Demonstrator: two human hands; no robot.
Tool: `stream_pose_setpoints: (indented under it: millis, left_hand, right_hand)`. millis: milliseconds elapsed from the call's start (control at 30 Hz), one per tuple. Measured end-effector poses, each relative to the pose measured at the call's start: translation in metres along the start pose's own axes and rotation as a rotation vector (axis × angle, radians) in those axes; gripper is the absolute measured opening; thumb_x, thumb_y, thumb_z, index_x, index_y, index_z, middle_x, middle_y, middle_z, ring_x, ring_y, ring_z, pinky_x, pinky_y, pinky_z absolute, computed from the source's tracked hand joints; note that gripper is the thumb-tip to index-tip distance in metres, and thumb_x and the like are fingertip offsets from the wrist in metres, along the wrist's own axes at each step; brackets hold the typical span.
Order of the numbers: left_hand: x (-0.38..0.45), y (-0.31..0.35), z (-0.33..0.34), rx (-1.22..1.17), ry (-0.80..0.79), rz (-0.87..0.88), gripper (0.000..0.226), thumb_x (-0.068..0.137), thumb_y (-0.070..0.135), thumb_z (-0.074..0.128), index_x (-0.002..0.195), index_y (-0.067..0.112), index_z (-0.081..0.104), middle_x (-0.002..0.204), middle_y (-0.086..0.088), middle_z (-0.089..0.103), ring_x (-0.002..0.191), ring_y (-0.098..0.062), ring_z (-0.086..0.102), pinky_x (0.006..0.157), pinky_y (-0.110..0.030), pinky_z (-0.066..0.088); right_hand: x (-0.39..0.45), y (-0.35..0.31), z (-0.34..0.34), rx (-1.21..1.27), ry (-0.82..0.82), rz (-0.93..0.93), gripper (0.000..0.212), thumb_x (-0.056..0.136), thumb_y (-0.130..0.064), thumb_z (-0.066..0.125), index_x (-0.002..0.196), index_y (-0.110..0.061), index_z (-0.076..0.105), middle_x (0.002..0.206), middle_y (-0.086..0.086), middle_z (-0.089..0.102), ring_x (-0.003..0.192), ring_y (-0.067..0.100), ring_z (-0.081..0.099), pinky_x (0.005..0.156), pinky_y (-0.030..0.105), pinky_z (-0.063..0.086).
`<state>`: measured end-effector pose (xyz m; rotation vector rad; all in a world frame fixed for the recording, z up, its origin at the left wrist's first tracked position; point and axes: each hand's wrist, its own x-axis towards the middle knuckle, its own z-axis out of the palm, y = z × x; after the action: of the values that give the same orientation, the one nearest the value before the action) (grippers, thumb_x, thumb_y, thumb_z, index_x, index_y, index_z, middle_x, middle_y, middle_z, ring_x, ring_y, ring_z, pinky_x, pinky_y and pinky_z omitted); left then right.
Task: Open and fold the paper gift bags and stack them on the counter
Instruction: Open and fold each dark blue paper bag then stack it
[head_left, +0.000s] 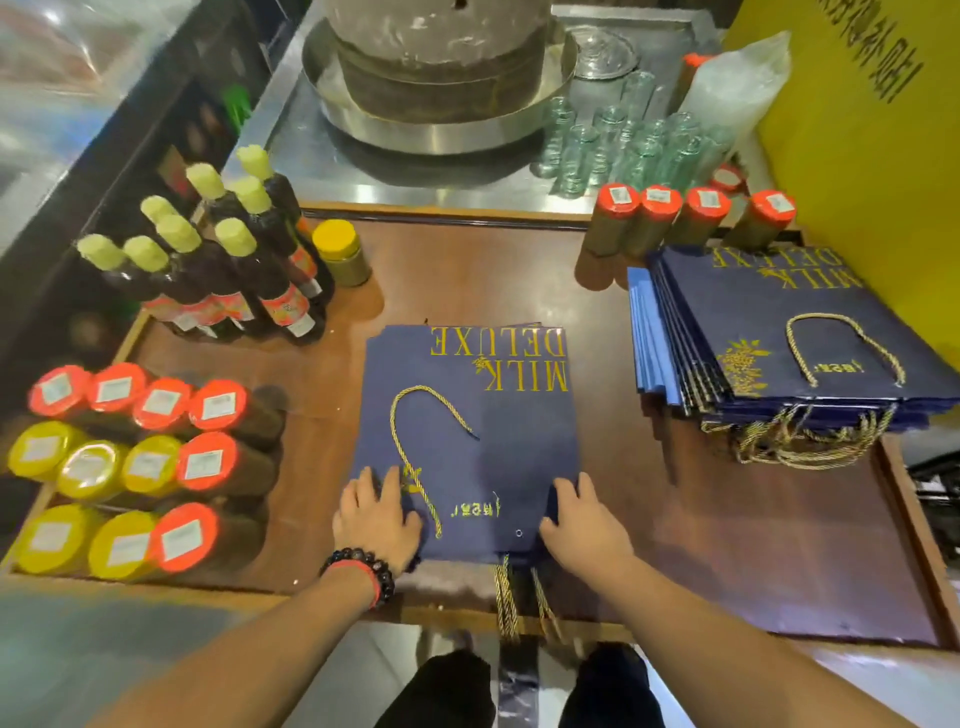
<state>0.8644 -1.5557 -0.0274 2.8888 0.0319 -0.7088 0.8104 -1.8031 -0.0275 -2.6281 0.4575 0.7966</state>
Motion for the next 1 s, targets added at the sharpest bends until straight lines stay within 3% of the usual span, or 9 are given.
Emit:
stream_pose_setpoints:
  millis: [67, 133, 400, 467, 567, 700, 833, 933, 1000]
  left_hand:
    - [0.000, -0.020, -0.002, -0.087, -0.065, -0.088, 0.071, 0.090, 0.040, 0.049, 0.151, 0.025, 0.017, 0.156, -0.010, 0.018, 0.140, -0.032, 0.021, 0.111, -0.040, 0.025]
    - [0.002, -0.031, -0.004, -0.189, -0.109, -0.084, 0.074, 0.088, 0.034, 0.051, 0.152, 0.020, 0.016, 0.151, -0.012, 0.026, 0.135, -0.034, 0.031, 0.109, -0.039, 0.030]
    - [-0.014, -0.023, -0.022, -0.157, -0.124, 0.174, 0.086, 0.069, 0.037, 0.062, 0.146, 0.027, 0.027, 0.146, -0.002, 0.034, 0.133, -0.026, 0.036, 0.105, -0.035, 0.037]
    - [-0.018, -0.020, -0.027, -0.094, -0.122, 0.187, 0.091, 0.067, 0.047, 0.063, 0.147, 0.033, 0.022, 0.151, -0.002, 0.027, 0.137, -0.025, 0.028, 0.109, -0.037, 0.031]
    - [-0.025, -0.025, -0.042, -0.015, -0.146, 0.226, 0.099, 0.065, 0.065, 0.061, 0.149, 0.044, 0.012, 0.159, 0.002, 0.009, 0.144, -0.024, 0.009, 0.114, -0.041, 0.017]
    - [-0.040, -0.024, -0.081, -0.046, -0.186, 0.396, 0.115, 0.045, 0.085, 0.043, 0.149, 0.038, 0.024, 0.152, 0.009, 0.027, 0.141, -0.020, 0.021, 0.114, -0.033, 0.022]
    - [-0.063, 0.003, -0.113, -0.160, -0.130, 0.613, 0.100, 0.054, 0.096, 0.040, 0.127, 0.032, 0.059, 0.120, 0.017, 0.060, 0.113, -0.008, 0.053, 0.100, -0.027, 0.041]
    - [-0.080, 0.034, -0.121, -0.186, -0.106, 0.587, 0.087, 0.057, 0.090, 0.044, 0.116, 0.030, 0.066, 0.113, 0.018, 0.064, 0.108, -0.003, 0.056, 0.095, -0.026, 0.044]
    - [-0.095, 0.062, -0.125, -0.208, -0.131, 0.507, 0.074, 0.056, 0.078, 0.047, 0.111, 0.033, 0.067, 0.108, 0.020, 0.064, 0.104, -0.002, 0.058, 0.094, -0.025, 0.045]
  right_hand:
    - [-0.001, -0.008, 0.012, 0.103, -0.016, 0.066, 0.049, 0.091, -0.035, 0.049, 0.135, -0.021, 0.032, 0.153, 0.014, 0.016, 0.111, 0.041, 0.055, 0.086, 0.042, 0.046]
    - [-0.004, -0.015, 0.011, 0.186, 0.024, 0.121, 0.043, 0.090, -0.034, 0.050, 0.129, -0.022, 0.036, 0.147, 0.012, 0.025, 0.110, 0.040, 0.054, 0.087, 0.042, 0.048]
    - [-0.022, -0.035, -0.016, 0.464, 0.199, 0.203, 0.034, 0.090, -0.020, 0.058, 0.124, -0.018, 0.051, 0.119, 0.002, 0.052, 0.108, 0.025, 0.056, 0.088, 0.034, 0.045]
    - [-0.025, -0.037, -0.021, 0.644, 0.189, 0.174, 0.034, 0.090, -0.014, 0.060, 0.122, -0.019, 0.052, 0.117, -0.003, 0.054, 0.110, 0.021, 0.055, 0.088, 0.031, 0.043]
    - [-0.033, -0.032, -0.033, 0.872, 0.174, 0.148, 0.042, 0.087, -0.004, 0.060, 0.123, -0.023, 0.051, 0.127, 0.002, 0.058, 0.117, 0.026, 0.056, 0.098, 0.042, 0.048]
    - [-0.057, -0.010, -0.076, 1.196, 0.093, 0.321, 0.042, 0.093, 0.005, 0.055, 0.129, -0.015, 0.045, 0.109, 0.010, 0.063, 0.098, 0.031, 0.064, 0.074, 0.037, 0.054]
    - [-0.083, 0.030, -0.115, 1.166, -0.035, 0.329, 0.023, 0.096, 0.004, 0.047, 0.114, 0.003, 0.062, 0.084, 0.011, 0.074, 0.070, 0.021, 0.070, 0.054, 0.024, 0.052]
    - [-0.102, 0.062, -0.136, 1.164, -0.063, 0.346, 0.018, 0.097, 0.006, 0.045, 0.092, -0.005, 0.059, 0.060, 0.005, 0.069, 0.046, 0.012, 0.064, 0.038, 0.016, 0.044]
    - [-0.114, 0.083, -0.149, 1.156, -0.052, 0.366, 0.016, 0.096, 0.004, 0.049, 0.103, -0.007, 0.057, 0.068, 0.007, 0.067, 0.048, 0.014, 0.061, 0.038, 0.016, 0.042]
